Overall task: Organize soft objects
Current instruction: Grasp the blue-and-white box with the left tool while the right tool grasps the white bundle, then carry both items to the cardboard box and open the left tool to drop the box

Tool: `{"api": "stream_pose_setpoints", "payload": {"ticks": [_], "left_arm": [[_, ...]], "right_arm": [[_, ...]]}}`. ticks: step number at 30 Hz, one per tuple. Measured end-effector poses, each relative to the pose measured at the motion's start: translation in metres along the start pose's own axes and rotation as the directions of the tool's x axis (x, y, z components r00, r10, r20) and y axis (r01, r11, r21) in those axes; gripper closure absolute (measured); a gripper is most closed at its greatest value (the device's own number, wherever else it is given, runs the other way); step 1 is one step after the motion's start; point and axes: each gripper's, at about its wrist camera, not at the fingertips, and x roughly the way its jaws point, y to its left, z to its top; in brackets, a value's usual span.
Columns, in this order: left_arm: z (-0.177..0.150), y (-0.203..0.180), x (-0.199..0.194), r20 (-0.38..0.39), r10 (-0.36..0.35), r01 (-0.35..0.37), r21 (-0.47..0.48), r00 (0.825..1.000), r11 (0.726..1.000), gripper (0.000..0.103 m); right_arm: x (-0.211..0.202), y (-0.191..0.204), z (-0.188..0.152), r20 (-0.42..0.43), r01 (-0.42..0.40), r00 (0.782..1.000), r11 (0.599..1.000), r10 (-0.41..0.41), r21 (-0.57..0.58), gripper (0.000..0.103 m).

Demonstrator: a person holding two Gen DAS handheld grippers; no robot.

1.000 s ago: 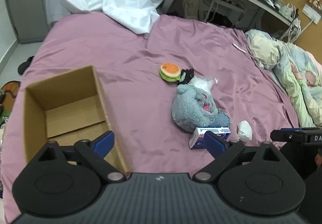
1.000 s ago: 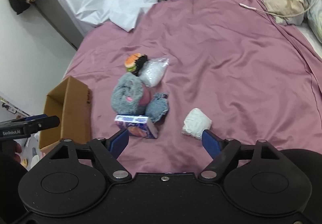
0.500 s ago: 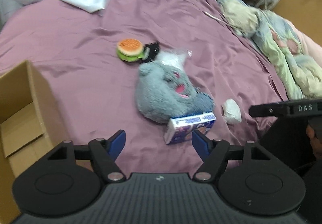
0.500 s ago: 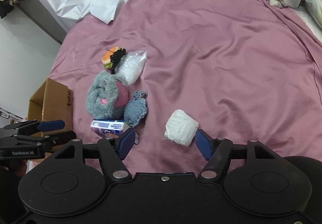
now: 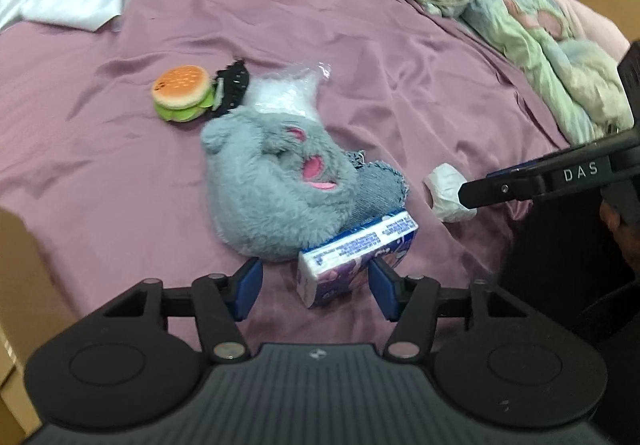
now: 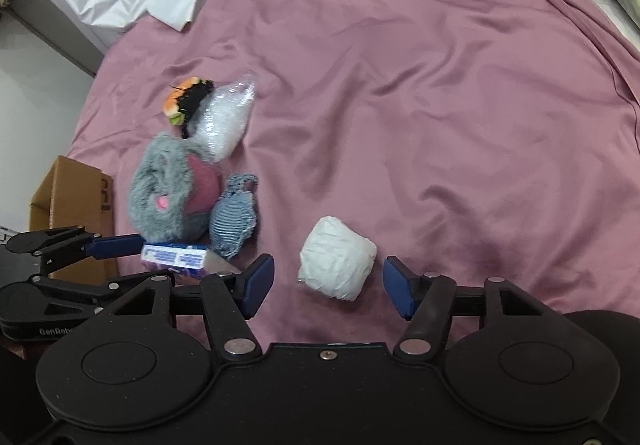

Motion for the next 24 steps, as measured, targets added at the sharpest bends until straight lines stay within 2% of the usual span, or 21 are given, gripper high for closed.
{"api": "stream_pose_setpoints", "payload": {"ticks": [6,9,10,11,16,24], "left_arm": [[0.004,-0.004,0.013,-0.014,-0.023,0.024,0.039,1.000,0.999,0.046],[0.006,-0.004,0.014,-0.009,-0.035,0.036,0.043,0.999,0.998,0.055],[0.006,-0.004,0.014,-0.006,-0.039,0.039,0.043,0.999,0.998,0.058],[0.006,-0.004,0.013,-0.003,-0.043,0.043,0.044,0.999,0.998,0.059],[0.003,-0.007,0.006,0.017,-0.056,0.055,0.057,0.998,0.997,0.071],[-0.002,-0.003,-0.018,0.086,-0.055,0.053,0.024,0.995,0.998,0.083]], "right_arm": [[0.013,-0.002,0.004,-0.024,0.016,1.000,1.000,-0.016,0.006,0.043],[0.018,-0.002,0.004,-0.037,0.022,0.999,1.000,-0.021,0.002,0.045],[0.021,0.000,0.004,-0.042,0.026,0.999,1.000,-0.026,0.000,0.054],[0.023,0.000,0.004,-0.050,0.026,0.998,1.000,-0.026,-0.002,0.057],[0.020,0.003,0.003,-0.040,0.017,0.999,1.000,-0.018,-0.023,0.058],[0.002,0.014,0.001,0.002,0.006,1.000,0.999,-0.006,-0.048,0.058]]}}
